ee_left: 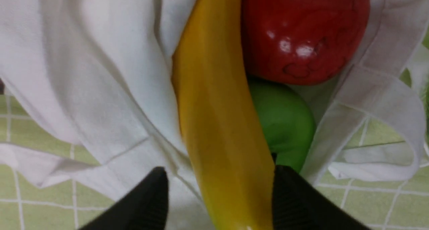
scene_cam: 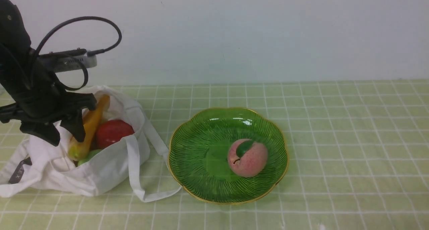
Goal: Take the fruit out of the bag on the green coffee tablecloth and place them on the plate.
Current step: 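Reach into the white bag and grasp the banana with the left gripper, then place the banana on the plate with the left gripper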
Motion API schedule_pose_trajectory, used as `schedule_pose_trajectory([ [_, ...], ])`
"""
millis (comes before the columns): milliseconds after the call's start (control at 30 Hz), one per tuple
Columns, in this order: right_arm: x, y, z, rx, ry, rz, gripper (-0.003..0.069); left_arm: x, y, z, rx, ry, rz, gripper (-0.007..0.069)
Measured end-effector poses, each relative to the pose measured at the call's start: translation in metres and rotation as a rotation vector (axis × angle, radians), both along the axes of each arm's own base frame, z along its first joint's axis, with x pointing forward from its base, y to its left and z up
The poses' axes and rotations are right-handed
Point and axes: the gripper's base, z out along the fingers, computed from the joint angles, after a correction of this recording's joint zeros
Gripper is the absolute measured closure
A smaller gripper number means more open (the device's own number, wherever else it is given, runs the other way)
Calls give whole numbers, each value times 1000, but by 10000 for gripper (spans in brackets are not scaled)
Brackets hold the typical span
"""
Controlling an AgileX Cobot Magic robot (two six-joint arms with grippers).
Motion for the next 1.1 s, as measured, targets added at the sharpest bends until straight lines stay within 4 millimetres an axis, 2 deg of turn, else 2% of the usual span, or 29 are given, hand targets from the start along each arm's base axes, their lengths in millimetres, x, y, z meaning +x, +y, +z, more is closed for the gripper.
schedule_pose_trajectory([
  [100, 0, 0, 0, 0, 0, 0, 669, 5, 0, -14, -3, 41, 0, 66],
  [200, 0, 0, 0, 0, 0, 0, 669, 9, -2, -24, -31, 68, 8, 16],
  [267, 0, 0, 0, 0, 0, 0, 669, 10, -4, -28, -49, 77, 14, 8],
  [400, 0, 0, 0, 0, 0, 0, 669, 12, -8, -31, -103, 87, 30, 67],
  [467, 0, 0, 0, 0, 0, 0, 669, 12, -8, -32, -105, 89, 31, 171],
  [567, 0, 0, 0, 0, 0, 0, 669, 12, -8, -30, -103, 84, 32, 269],
  [667, 0, 0, 0, 0, 0, 0, 669, 8, -7, -20, -102, 53, 34, 279],
  [767, 0, 0, 0, 0, 0, 0, 669, -3, -5, 8, -71, -23, 29, 286],
  [800, 0, 0, 0, 0, 0, 0, 669, -3, -5, 10, -69, -28, 31, 286],
  [900, 0, 0, 0, 0, 0, 0, 669, -15, -5, 32, -59, -91, 44, 295],
  [1100, 0, 0, 0, 0, 0, 0, 669, -30, -4, 44, -47, -121, 51, 298],
])
